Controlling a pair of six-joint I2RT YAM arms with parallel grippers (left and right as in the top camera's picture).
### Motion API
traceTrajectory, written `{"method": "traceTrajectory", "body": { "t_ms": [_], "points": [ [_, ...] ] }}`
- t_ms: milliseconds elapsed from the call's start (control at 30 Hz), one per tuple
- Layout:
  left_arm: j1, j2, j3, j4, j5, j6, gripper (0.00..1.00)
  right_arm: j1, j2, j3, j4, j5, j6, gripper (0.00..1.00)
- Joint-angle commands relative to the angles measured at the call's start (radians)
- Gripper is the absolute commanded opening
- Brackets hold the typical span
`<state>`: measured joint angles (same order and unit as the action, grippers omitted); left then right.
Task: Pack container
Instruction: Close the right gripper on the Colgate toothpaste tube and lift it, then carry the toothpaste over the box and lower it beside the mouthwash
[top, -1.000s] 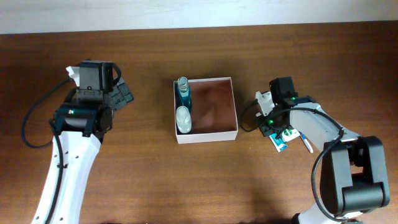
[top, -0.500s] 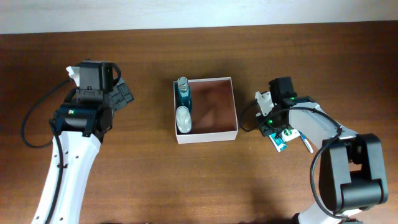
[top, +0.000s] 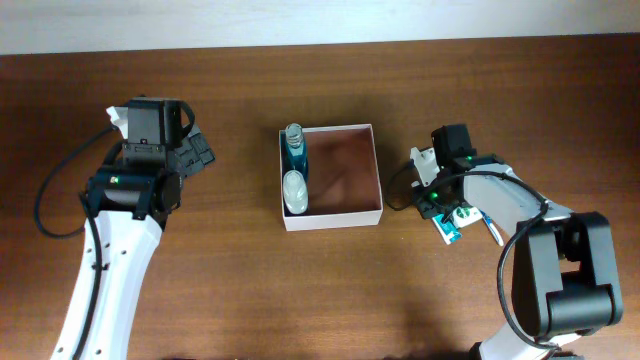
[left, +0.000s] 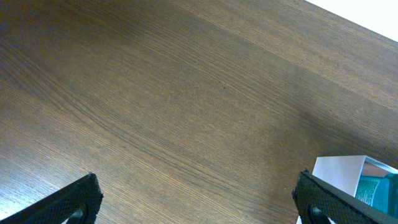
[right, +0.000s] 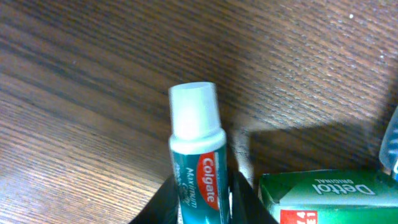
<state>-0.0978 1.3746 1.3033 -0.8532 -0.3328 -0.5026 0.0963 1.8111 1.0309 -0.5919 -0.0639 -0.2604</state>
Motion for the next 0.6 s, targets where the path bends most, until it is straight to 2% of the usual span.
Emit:
{"method": "traceTrajectory", "body": {
  "t_ms": [0, 167, 467, 567],
  "points": [
    [0.003, 0.005, 0.008, -0.001, 0.0, -0.005, 0.99, 0.008, 0.026, 0.021, -0.017, -0.003, 0.043, 0.15],
    [0.003, 0.005, 0.008, -0.001, 0.0, -0.005, 0.99, 0.008, 0.024, 0.106, -0.107, -0.003, 0.094, 0.05],
    [0.003, 0.005, 0.008, -0.001, 0.0, -0.005, 0.99, 0.009, 0.022, 0.31, -0.283, -0.04, 0.128, 0.04],
    [0.003, 0.005, 0.008, -0.001, 0.0, -0.005, 0.99, 0.014, 0.02, 0.406, -0.351, -0.047, 0.192, 0.04]
  ]
}}
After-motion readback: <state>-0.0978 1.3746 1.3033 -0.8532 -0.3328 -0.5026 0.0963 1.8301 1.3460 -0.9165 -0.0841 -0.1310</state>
